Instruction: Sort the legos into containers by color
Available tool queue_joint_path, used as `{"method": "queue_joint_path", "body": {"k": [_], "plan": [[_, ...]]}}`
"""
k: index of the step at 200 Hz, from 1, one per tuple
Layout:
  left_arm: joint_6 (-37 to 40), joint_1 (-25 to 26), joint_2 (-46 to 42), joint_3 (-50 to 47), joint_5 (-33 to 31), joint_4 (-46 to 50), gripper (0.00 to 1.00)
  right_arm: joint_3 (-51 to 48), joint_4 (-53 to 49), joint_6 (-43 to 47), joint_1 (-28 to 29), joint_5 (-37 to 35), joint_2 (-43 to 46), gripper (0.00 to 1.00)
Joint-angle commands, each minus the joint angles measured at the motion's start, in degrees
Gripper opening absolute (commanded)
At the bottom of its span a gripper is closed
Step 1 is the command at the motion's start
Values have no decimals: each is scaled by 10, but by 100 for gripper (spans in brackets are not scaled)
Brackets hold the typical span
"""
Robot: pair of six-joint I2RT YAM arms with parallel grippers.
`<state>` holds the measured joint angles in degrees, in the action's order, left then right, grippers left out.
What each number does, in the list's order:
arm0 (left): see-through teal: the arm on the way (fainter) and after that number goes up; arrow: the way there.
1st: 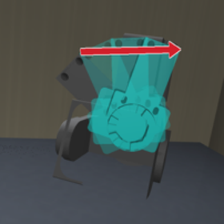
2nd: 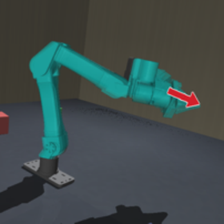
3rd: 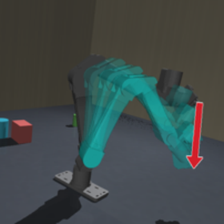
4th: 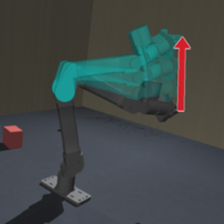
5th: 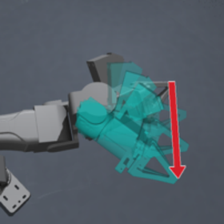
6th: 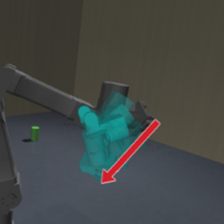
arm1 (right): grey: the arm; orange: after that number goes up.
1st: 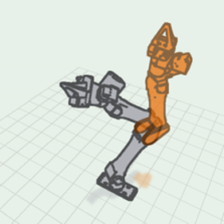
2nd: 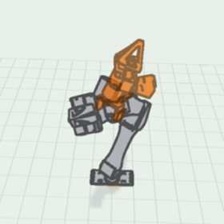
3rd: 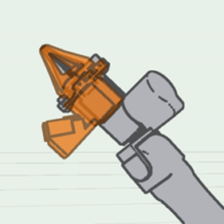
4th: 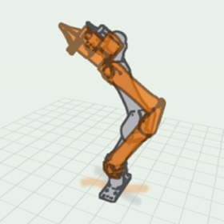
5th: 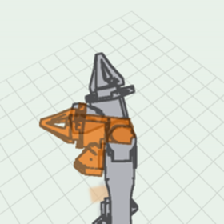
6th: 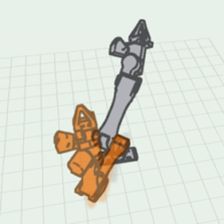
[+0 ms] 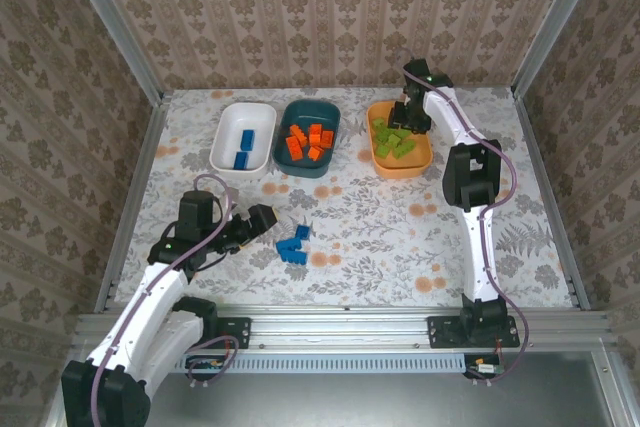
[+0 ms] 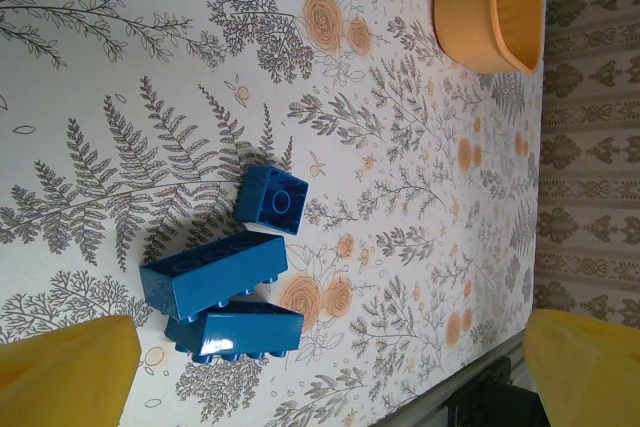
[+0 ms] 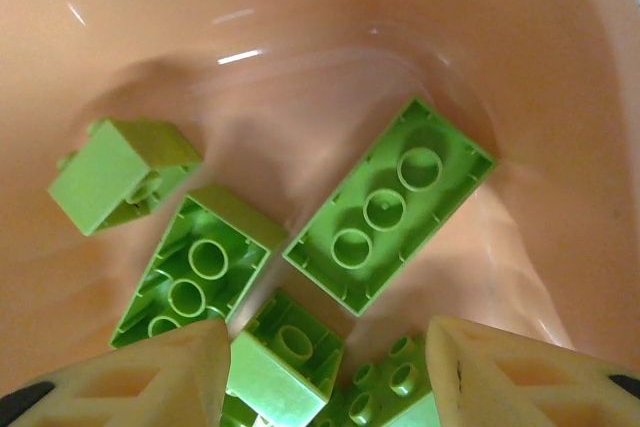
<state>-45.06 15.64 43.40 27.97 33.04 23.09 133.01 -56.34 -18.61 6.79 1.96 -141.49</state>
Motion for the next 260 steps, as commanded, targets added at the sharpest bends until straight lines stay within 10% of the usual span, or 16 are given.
{"method": "queue_joint_path", "body": {"k": [1,117,196,260], "plan": [[-6,-4,-2,-5,10,-13,100,-20,1,-7,1,12,60,57],[2,1,18,24,-40,46,100,-422,122,-7,148,138,404,70],[-61,-2,5,15,-115,103,100,-585,187,-26,396,147,412,74],[-78,-14,1,1,-117,98,100,-562,183,-32,485,144,358,75]]}}
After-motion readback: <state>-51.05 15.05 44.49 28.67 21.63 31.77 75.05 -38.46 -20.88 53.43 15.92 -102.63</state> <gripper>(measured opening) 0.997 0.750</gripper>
